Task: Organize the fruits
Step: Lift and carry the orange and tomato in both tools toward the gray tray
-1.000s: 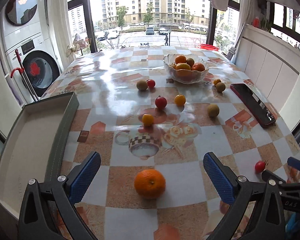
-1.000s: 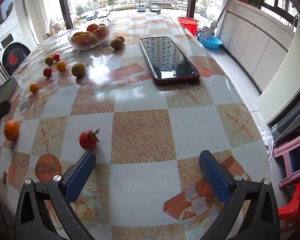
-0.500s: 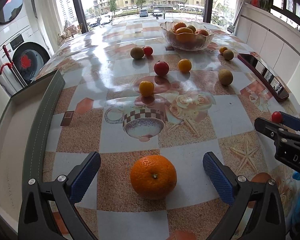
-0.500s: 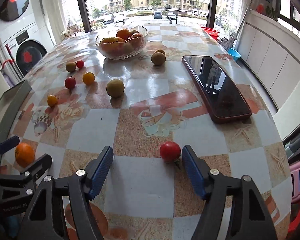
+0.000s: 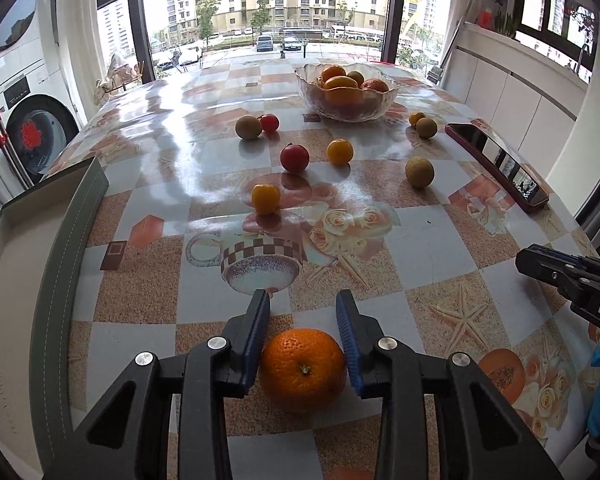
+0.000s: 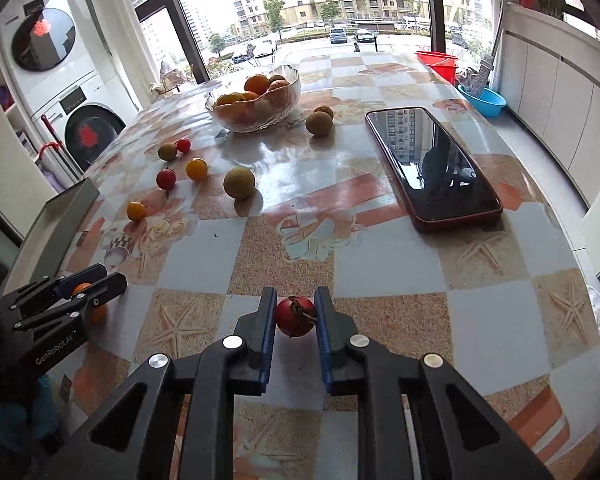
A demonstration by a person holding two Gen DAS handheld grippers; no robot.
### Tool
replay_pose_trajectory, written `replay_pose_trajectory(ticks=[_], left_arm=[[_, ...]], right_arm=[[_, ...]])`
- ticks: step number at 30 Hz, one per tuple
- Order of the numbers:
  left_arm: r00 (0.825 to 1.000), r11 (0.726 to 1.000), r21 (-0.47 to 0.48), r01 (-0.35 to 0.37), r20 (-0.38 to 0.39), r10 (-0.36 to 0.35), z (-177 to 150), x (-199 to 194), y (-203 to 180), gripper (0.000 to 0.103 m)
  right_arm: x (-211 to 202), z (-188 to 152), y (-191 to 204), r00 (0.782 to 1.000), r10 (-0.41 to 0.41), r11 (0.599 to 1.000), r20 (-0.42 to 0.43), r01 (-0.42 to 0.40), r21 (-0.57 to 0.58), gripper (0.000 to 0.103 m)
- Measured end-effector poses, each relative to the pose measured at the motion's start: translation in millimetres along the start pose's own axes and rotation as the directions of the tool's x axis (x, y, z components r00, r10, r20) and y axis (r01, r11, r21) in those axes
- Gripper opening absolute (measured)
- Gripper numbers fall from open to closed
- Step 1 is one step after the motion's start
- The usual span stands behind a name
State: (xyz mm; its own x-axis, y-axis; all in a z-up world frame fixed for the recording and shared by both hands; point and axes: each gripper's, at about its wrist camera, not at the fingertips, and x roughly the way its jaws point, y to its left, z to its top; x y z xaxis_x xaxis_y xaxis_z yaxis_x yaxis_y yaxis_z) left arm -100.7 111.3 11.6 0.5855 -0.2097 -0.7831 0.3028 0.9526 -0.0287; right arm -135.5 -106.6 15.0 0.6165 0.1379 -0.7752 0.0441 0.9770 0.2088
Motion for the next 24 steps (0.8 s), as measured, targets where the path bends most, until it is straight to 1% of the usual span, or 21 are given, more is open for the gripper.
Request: replay_pose_trajectory(ticks=[4, 8, 11, 13, 14, 17, 22, 24], left_arm=[[0.999, 0.999, -0.019, 0.033, 0.010, -0.032, -3, -6, 6, 0.037], [0.999, 0.999, -0.004, 0.044, 0.010, -0.044, -6, -11, 6, 0.037], [0.999, 0.999, 0.017, 0.037, -0.001, -0.037, -9, -13, 1, 0.037], [0.999, 0.999, 0.020, 0.036, -0.008, -0.036, -12, -14, 0, 0.037], [0.999, 0.999, 0.020, 0.030, -0.014, -0.030, -15, -13, -1, 0.040], [1.000, 1.000, 0.030, -0.001, -0.006, 0.001, -22, -17, -3, 0.040], [1.000, 1.000, 0.014, -0.028, 0.000, 0.028, -31, -28, -1, 0.038], [1.000, 1.000, -0.008, -0.025, 0.005, 0.025, -34, -36, 4, 0.038]], right_arm=[[-7, -6, 0, 1.000, 0.023, 1.000, 0.015, -0.023, 0.021, 0.021], [-13, -19, 4, 0.999, 0.048, 0.998, 0.021, -0.049, 0.045, 0.021], [-13, -26, 9, 0.998, 0.061, 0.997, 0.010, -0.062, 0.047, 0.021], [-15, -29, 12, 0.998, 0.055, 0.998, 0.012, -0.055, 0.032, 0.021], [-16, -30, 13, 0.998, 0.054, 0.998, 0.010, -0.054, 0.026, 0.021], [-20, -36, 16, 0.999, 0.054, 0.998, 0.008, -0.054, 0.026, 0.021], [-27, -45, 24, 0.998, 0.056, 0.998, 0.000, -0.056, 0.022, 0.021], [-29, -46, 31, 0.998, 0.062, 0.998, -0.005, -0.062, 0.009, 0.021]])
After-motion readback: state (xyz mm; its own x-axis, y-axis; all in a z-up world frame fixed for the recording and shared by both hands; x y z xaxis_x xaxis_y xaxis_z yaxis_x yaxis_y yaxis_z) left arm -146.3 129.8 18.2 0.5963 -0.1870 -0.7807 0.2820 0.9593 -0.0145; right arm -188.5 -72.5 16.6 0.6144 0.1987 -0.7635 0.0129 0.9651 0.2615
